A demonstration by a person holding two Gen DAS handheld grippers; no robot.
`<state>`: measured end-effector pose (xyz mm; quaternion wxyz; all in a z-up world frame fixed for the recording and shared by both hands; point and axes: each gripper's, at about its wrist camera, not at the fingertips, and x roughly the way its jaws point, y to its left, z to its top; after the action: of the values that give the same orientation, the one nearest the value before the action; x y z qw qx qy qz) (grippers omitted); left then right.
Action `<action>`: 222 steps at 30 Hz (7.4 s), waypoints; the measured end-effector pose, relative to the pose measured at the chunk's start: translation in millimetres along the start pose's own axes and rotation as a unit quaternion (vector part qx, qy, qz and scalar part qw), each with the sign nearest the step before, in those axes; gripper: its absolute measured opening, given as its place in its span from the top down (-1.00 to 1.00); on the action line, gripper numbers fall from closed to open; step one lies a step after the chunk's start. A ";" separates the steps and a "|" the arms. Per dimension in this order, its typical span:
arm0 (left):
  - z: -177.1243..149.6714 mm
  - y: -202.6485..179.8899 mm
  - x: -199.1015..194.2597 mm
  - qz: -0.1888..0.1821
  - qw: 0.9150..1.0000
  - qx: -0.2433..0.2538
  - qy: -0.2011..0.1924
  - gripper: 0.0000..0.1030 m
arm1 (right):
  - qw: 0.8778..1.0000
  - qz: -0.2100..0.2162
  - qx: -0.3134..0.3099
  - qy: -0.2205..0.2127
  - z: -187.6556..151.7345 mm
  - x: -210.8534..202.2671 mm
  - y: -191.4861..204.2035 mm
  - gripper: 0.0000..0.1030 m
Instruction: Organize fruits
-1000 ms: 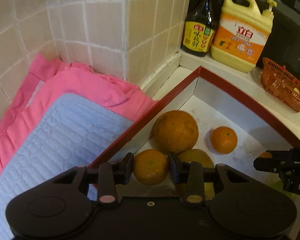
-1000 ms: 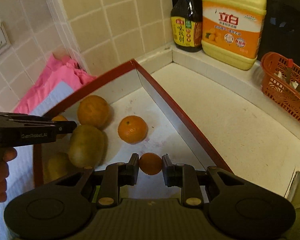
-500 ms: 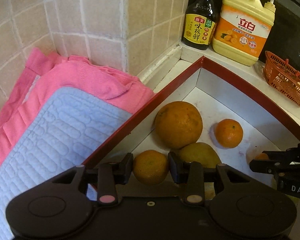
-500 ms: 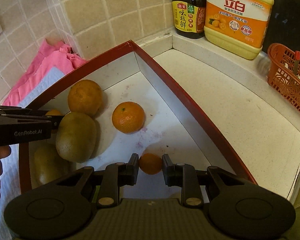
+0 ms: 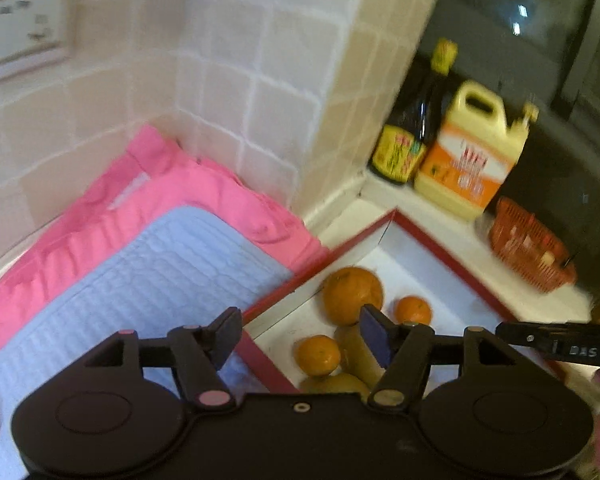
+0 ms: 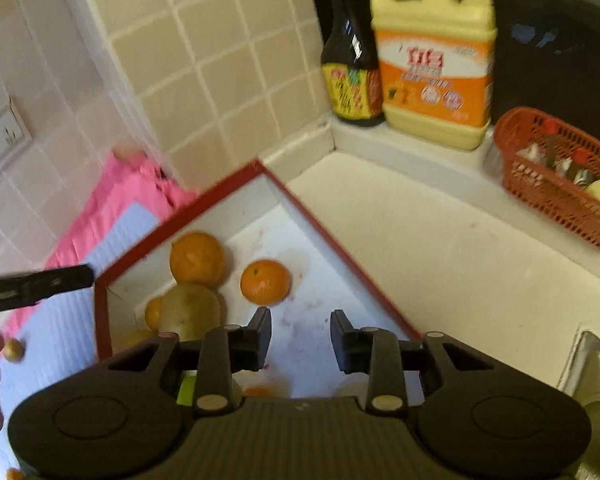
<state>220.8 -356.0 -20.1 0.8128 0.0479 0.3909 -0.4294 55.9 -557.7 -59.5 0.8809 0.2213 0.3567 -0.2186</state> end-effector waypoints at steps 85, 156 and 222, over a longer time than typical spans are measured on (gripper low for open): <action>-247.7 119.2 -146.3 0.092 0.994 -0.029 0.043 0.10 | 0.923 0.225 -0.305 0.058 -124.9 142.0 416.5 0.13; 26.9 -108.6 181.5 -0.014 0.983 0.157 0.089 0.10 | 0.998 -0.004 0.000 0.068 -15.6 53.6 -7.1 0.12; -129.7 -99.2 -143.9 0.208 0.973 0.079 -0.057 -0.59 | 0.993 -0.040 -0.095 -0.053 -92.6 -115.0 99.8 -0.88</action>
<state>24.0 -269.5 13.4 0.8990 0.1673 0.2900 -0.2823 -13.9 -400.6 -12.7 0.9063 0.1100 0.3372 -0.2300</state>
